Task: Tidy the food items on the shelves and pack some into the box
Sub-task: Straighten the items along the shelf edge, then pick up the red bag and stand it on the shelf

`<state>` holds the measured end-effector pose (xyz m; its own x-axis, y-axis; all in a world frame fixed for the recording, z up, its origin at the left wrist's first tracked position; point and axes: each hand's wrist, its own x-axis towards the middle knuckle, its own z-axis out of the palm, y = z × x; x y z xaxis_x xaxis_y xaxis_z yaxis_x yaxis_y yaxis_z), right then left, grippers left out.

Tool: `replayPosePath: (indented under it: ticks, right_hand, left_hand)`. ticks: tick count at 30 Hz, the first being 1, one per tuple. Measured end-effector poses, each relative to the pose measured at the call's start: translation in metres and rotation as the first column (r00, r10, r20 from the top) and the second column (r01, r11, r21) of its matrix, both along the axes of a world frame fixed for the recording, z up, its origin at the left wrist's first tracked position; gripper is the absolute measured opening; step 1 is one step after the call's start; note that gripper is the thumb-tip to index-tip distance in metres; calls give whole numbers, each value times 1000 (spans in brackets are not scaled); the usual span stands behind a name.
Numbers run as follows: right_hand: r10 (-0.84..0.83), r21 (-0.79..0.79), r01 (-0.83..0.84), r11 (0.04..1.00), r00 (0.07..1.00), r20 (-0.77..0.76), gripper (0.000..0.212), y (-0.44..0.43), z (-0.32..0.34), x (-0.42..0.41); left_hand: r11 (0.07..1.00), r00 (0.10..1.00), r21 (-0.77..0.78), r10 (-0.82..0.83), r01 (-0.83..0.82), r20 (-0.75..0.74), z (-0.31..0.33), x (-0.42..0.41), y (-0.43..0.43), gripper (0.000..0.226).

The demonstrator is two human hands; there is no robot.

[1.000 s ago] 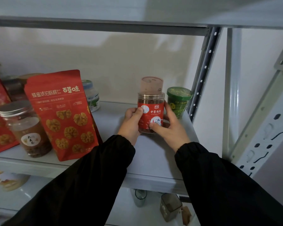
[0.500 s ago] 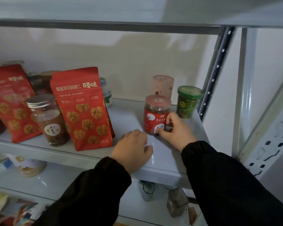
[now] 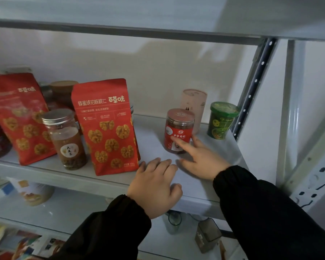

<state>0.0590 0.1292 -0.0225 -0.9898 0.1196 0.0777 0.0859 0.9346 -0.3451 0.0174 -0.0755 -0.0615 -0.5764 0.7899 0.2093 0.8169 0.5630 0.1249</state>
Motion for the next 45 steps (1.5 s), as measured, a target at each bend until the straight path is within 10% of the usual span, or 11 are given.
replayPosePath:
  ticks: [3, 8, 22, 36, 40, 45]
  right_hand:
    - [-72, -67, 63, 996, 988, -137, 84, -4, 4, -7]
    - [-381, -612, 144, 778, 882, -277, 109, -13, 17, -36]
    - [-695, -638, 402, 656, 652, -303, 84, 21, -3, 17]
    - [-785, -505, 625, 595, 585, -201, 99, 29, -14, 37]
    - [-742, -340, 679, 651, 473, -476, 102, 11, -10, 49]
    - [-258, 97, 356, 929, 815, -520, 70, -13, -15, 54]
  left_hand:
    - [1000, 999, 22, -9, 10, -41, -5, -3, 0, 52]
    - [998, 999, 60, -16, 19, -49, -5, -1, 1, 54]
    - [997, 999, -72, -20, 22, 27, 5, 1, -1, 94]
    - [995, 999, -98, -23, 27, 39, 6, -1, -2, 76]
    - [995, 998, -92, -39, 43, 42, 4, -2, -1, 68]
    - [990, 994, 115, -86, 77, 74, 2, 3, -9, 62]
